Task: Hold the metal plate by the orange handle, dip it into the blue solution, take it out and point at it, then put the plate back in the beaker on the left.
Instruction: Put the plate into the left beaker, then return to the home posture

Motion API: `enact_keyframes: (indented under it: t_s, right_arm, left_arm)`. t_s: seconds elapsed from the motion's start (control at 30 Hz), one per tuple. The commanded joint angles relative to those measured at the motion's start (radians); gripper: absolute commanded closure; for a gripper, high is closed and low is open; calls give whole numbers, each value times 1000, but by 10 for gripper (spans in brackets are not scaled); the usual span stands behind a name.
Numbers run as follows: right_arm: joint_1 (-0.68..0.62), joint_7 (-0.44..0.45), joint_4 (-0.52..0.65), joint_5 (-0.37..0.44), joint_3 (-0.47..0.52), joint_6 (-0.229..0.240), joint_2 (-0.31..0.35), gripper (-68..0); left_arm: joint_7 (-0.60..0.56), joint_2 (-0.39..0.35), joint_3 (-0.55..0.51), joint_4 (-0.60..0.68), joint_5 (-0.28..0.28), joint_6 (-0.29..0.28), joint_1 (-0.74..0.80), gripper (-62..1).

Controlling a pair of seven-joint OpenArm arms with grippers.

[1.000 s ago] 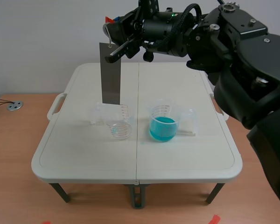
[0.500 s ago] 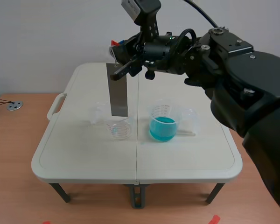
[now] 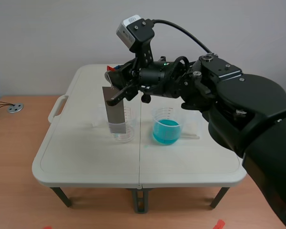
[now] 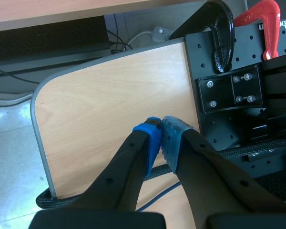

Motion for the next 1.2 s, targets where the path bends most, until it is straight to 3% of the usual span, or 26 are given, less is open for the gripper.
enact_keyframes:
  t_s: [0.0,0.43,0.83,1.07,1.17]
  right_arm:
    - [17,26,2,15,8,-1,-3,-13]
    - [7,32,-26,-5,10,-8,2,-18]
    - [10,32,-26,-106,12,-8,3,-124]
    - [10,33,-26,-134,12,-39,18,-130]
    - [10,35,-26,-137,12,-55,34,-189]
  left_arm:
    - [-10,0,1,10,-6,-5,14,-31]
    - [-10,0,1,10,-6,-5,15,-31]
    - [-10,0,1,10,-6,-5,15,-32]
    - [-10,0,1,10,-6,-5,15,-32]
    - [-10,0,1,10,-6,-5,15,-32]
